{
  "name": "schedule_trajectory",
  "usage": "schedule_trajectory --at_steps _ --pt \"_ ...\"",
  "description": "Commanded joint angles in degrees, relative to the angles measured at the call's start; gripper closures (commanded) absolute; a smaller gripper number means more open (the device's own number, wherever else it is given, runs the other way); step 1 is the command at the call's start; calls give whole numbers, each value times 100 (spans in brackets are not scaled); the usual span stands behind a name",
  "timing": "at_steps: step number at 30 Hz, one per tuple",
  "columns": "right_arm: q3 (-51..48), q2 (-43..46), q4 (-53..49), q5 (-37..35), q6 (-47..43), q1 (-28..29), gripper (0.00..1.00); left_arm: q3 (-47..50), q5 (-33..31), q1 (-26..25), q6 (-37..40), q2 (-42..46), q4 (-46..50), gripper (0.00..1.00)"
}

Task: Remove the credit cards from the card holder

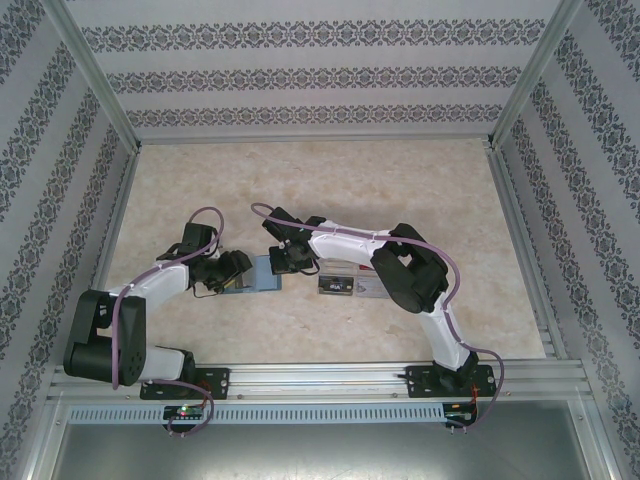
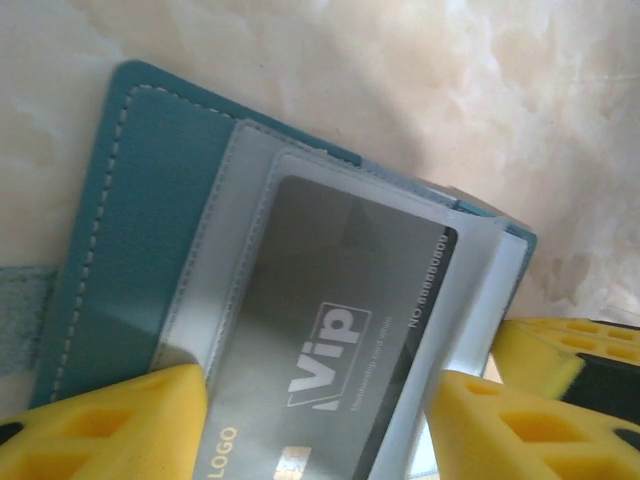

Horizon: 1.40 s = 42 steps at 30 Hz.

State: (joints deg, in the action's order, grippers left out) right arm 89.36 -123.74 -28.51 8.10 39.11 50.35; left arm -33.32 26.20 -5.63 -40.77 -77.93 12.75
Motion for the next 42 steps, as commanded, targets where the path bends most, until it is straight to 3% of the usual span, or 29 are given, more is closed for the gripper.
schedule_trajectory --at_steps 1,3,11,17,21,29,35,42 --pt "55 -188 -119 99 -17 27 100 41 211 -93 34 170 -203 22" --pt "50 -194 -110 104 -10 28 100 32 267 -112 34 250 -207 19" --pt "-2 -131 -80 52 0 28 100 31 669 -293 -93 475 -560 25" --pt "-103 38 -27 -88 0 28 100 107 1124 -464 -323 245 -1145 39" --pt "-155 87 6 -89 16 28 100 126 1414 -583 -511 53 -1529 41" --pt "-165 135 4 -62 16 45 100 98 689 -499 -363 569 -831 47" --pt "-140 287 30 -70 13 45 100 155 -126 -271 -331 1154 -116 60" --pt "61 413 -18 -37 -22 63 100 317 131 -87 -363 969 -351 63"
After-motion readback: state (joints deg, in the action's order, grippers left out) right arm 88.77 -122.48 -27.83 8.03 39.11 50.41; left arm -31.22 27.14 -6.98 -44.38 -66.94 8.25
